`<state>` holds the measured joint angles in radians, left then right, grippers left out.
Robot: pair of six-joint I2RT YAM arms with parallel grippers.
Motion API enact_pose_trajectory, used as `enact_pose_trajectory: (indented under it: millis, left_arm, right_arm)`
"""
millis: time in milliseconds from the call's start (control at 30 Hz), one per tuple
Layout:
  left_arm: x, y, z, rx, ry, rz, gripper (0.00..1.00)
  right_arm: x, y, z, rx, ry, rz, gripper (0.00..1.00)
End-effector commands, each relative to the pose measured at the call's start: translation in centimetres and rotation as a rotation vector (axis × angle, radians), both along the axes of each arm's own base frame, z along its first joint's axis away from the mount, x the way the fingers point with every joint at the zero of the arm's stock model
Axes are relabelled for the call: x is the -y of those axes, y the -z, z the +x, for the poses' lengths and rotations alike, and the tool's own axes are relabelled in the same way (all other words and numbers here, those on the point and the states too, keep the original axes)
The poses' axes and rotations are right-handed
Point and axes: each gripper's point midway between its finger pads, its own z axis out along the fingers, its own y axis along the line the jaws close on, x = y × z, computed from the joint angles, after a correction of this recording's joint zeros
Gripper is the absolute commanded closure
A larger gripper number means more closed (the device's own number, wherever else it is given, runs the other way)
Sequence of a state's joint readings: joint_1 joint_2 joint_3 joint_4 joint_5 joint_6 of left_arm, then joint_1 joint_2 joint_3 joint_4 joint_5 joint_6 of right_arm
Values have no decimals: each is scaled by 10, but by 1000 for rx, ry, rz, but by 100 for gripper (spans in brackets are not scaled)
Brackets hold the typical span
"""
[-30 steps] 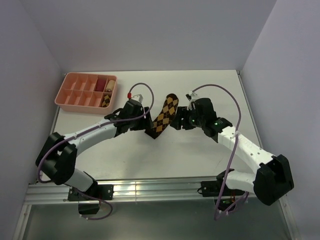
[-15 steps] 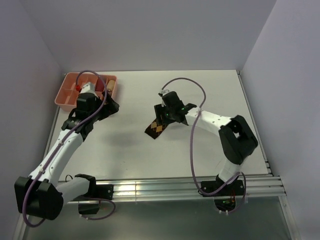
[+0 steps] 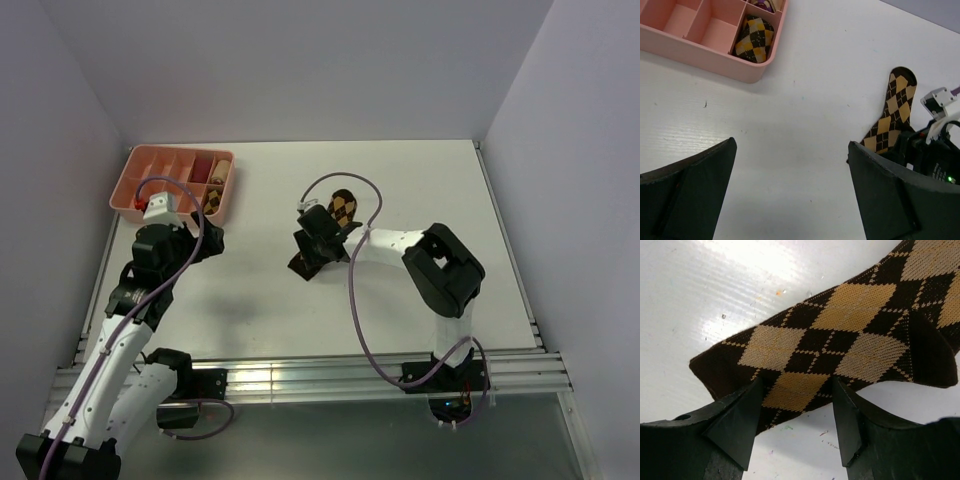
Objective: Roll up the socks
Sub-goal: Move the sock to the center of the board, then roll the sock at the center of the board.
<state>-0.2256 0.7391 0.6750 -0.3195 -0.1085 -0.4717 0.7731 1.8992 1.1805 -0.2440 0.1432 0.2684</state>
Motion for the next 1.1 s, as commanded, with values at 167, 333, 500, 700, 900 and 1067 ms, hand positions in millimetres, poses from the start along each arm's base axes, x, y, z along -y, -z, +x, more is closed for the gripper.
enact_pose_trajectory:
  millis: [167,333,500,700,900,1067]
  left_arm:
    - [-21,-8,12,44,-98,74,1]
    - [-18,-6,12,35,-86,65,2]
    - [-19,-6,13,36,-86,69,1]
    - [-19,-3,14,28,-89,70,2]
    - [-19,0,15,20,-89,77,2]
    - [-19,1,15,19,-88,81,2]
  right_arm:
    - [-4,-15,-31,-27,10,8,36]
    - [-15,-53,-24,55,-11,76,36]
    - [-27,-59,-41,111,-150,81,36]
    - [-40,-48,-68,140,-279,27,37]
    - [-48,-30,-78,148,-321,-48,43]
    - [-46,-19,-79,153,-331,-101,50]
